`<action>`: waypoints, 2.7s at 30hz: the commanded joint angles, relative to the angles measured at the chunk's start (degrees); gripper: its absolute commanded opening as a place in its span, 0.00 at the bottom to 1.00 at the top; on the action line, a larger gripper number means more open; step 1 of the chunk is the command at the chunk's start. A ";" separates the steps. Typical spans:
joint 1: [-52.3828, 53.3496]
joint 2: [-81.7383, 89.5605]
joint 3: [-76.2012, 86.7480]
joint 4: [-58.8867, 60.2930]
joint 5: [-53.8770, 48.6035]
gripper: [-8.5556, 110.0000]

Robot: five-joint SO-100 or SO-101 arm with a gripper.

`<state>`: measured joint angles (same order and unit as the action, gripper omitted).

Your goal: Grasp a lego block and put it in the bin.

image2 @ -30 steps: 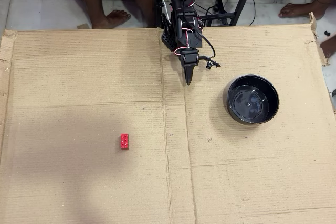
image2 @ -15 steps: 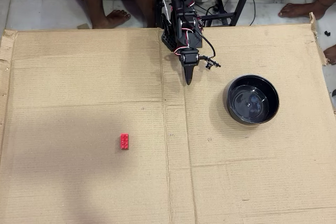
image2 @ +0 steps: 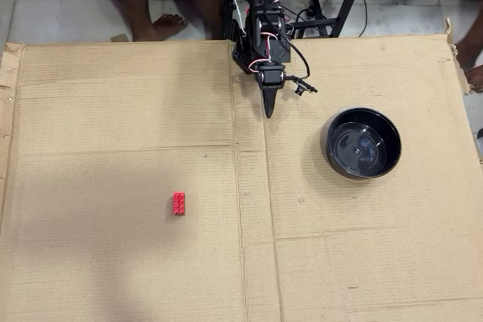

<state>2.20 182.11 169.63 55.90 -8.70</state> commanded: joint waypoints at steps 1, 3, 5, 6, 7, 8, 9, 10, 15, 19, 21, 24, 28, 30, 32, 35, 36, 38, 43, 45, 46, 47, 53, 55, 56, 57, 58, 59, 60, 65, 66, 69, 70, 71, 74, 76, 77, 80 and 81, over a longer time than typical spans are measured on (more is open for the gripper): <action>1.05 -8.70 -9.49 -0.70 0.44 0.08; 1.14 -16.17 -16.35 -0.70 0.44 0.08; 1.67 -23.64 -23.38 -0.70 0.44 0.08; 2.46 -27.33 -26.81 -0.53 0.53 0.08; 3.25 -30.85 -30.15 -0.26 1.32 0.08; 4.22 -34.37 -33.40 -0.09 2.37 0.08; 5.19 -37.71 -36.47 0.00 3.60 0.08; 5.98 -40.96 -39.46 0.00 4.57 0.08; 9.93 -53.61 -51.15 0.00 6.50 0.08; 13.80 -61.26 -58.01 -0.18 8.61 0.08; 15.73 -64.95 -60.91 -0.26 12.04 0.08; 18.19 -69.87 -64.95 -0.44 16.35 0.08; 21.09 -76.03 -70.58 -0.09 24.61 0.08; 22.06 -79.10 -73.30 0.09 31.03 0.08; 22.94 -82.09 -75.94 0.09 38.67 0.08; 24.17 -86.04 -79.89 0.09 49.48 0.09; 24.61 -87.36 -80.95 0.09 53.00 0.11; 25.31 -90.00 -82.71 0.09 59.06 0.15; 26.46 -95.89 -87.28 -0.35 63.90 0.24; 26.81 -98.26 -89.47 -0.35 63.98 0.26; 27.16 -99.49 -90.53 -0.44 63.98 0.27; 27.33 -100.63 -91.41 -0.53 63.98 0.28; 28.74 -110.83 -98.17 -0.79 63.90 0.29; 28.92 -114.87 -101.60 -0.79 63.90 0.29; 29.18 -116.89 -103.36 -0.79 63.98 0.29; 29.44 -118.92 -104.94 -0.79 63.98 0.29; 29.71 -120.85 -106.35 -0.79 63.98 0.29; 30.06 -122.87 -107.84 -0.79 63.98 0.29; 30.32 -124.72 -109.51 -0.79 63.98 0.29; 30.50 -130.87 -115.14 -0.70 63.98 0.29; 30.50 -131.48 -115.58 -0.70 63.98 0.28; 30.59 -132.89 -115.84 -0.70 63.98 0.28; 30.41 -133.07 -115.84 -0.70 63.98 0.28; 30.23 -133.07 -115.66 -0.70 63.98 0.28; 29.71 -133.07 -115.14 -0.70 64.07 0.28; 28.83 -133.07 -115.05 -0.26 64.07 0.28; 28.39 -133.07 -114.96 -0.18 64.07 0.28; 27.60 -133.07 -114.96 -0.35 64.07 0.28; 27.25 -133.15 -114.96 -0.26 64.07 0.28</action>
<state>30.50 48.08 56.69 55.72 55.02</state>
